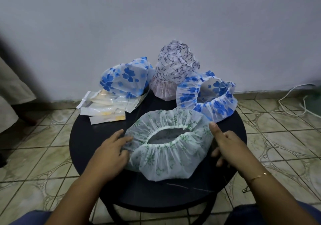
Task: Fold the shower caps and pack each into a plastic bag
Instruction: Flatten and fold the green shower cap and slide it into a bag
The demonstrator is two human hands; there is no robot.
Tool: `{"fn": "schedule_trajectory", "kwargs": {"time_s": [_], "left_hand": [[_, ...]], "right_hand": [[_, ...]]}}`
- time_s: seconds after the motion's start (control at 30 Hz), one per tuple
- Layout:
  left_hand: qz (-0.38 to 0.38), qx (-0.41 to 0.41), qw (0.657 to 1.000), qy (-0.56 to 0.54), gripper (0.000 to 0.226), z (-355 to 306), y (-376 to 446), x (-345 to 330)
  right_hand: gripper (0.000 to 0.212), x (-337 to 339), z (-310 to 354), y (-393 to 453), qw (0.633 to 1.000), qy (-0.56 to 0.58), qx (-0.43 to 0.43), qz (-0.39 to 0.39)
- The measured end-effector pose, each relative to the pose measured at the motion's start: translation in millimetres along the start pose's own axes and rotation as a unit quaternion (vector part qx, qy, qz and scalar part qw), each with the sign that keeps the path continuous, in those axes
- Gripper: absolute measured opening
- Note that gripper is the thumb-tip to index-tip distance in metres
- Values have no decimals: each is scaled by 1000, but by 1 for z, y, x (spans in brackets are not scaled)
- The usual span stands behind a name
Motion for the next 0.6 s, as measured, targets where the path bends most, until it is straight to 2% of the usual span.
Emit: {"fn": "schedule_trajectory", "kwargs": {"time_s": [0.1, 0.17, 0.3, 0.4, 0.47, 0.53, 0.6], "left_hand": [[-7, 22, 999, 40, 37, 0, -1, 1], [5, 44, 997, 66, 34, -1, -4, 4], [28, 66, 988, 135, 30, -6, -11, 14], [23, 87, 992, 90, 42, -6, -13, 21], [-47, 96, 994, 32, 46, -7, -12, 30], [-131, 109, 983, -63, 50, -4, -8, 37], [-147, 137, 960, -194, 55, 1, 3, 34]], "right_hand": [[75, -16, 5, -14, 990, 13, -11, 143], [70, -24, 7, -18, 983, 55, -1, 177], [73, -32, 4, -6, 972, 191, 6, 134], [76, -33, 0, 4, 955, 285, -9, 81], [69, -29, -3, 7, 966, 257, -5, 38], [61, -21, -3, 7, 986, 167, 0, 7], [77, -18, -3, 5, 993, 119, -15, 5]]}}
Point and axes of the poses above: each hand's wrist, its own y-axis towards the middle knuckle, its own x-axis out of the back of the hand, z = x × y, the point moved 6 cm from there along y, towards the middle knuckle, and after that the axes turned 5 degrees about x, right-handed, at the moved point
